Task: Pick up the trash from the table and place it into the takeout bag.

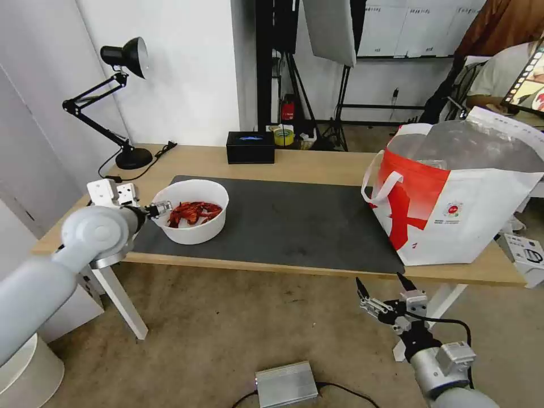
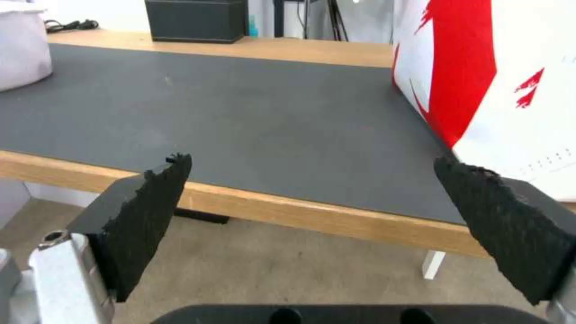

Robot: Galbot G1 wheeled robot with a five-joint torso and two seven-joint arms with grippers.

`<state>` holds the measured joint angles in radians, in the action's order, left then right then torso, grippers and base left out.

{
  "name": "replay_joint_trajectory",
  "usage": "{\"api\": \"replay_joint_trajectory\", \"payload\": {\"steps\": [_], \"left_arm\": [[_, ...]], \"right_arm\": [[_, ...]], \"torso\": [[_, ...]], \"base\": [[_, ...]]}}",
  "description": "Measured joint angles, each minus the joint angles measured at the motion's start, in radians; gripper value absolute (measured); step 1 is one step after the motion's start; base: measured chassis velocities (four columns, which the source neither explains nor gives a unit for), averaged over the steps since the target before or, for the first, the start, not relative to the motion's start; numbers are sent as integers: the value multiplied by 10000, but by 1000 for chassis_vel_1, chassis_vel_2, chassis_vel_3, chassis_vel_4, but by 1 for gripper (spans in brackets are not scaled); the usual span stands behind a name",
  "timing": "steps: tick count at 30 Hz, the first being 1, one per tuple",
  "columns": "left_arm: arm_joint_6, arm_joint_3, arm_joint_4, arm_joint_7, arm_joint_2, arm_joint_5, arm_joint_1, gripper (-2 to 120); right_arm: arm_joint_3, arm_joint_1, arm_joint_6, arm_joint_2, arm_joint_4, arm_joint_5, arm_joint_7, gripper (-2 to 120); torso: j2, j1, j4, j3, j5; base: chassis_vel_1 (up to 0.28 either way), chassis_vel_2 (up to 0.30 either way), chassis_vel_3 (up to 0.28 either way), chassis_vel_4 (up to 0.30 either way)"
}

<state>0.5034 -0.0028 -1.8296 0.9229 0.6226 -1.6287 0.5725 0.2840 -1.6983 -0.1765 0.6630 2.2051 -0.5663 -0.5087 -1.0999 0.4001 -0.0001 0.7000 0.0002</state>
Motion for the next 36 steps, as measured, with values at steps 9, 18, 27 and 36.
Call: {"api": "replay_joint_trajectory", "payload": {"steps": [9, 18, 27, 36], "left_arm": [[141, 225, 386, 122, 209, 23, -106, 100], [226, 242, 517, 287, 262, -64, -67, 87], [249, 363, 455, 614, 205, -321, -308, 55], [250, 416, 286, 724, 101, -390, -272, 22]], "right_arm": [[0, 0, 0, 0, 0, 0, 0, 100], [0, 0, 0, 0, 0, 0, 0, 100], [0, 1, 0, 0, 0, 0, 0, 100], [0, 1, -1, -1, 0, 0, 0, 100]], "torso": [[0, 0, 1, 0, -1], [0, -1, 1, 0, -2], [0, -1, 1, -1, -2], [0, -1, 1, 0, -2]], "base": [[0, 0, 0, 0], [0, 0, 0, 0], [0, 0, 0, 0], [0, 0, 0, 0]]}}
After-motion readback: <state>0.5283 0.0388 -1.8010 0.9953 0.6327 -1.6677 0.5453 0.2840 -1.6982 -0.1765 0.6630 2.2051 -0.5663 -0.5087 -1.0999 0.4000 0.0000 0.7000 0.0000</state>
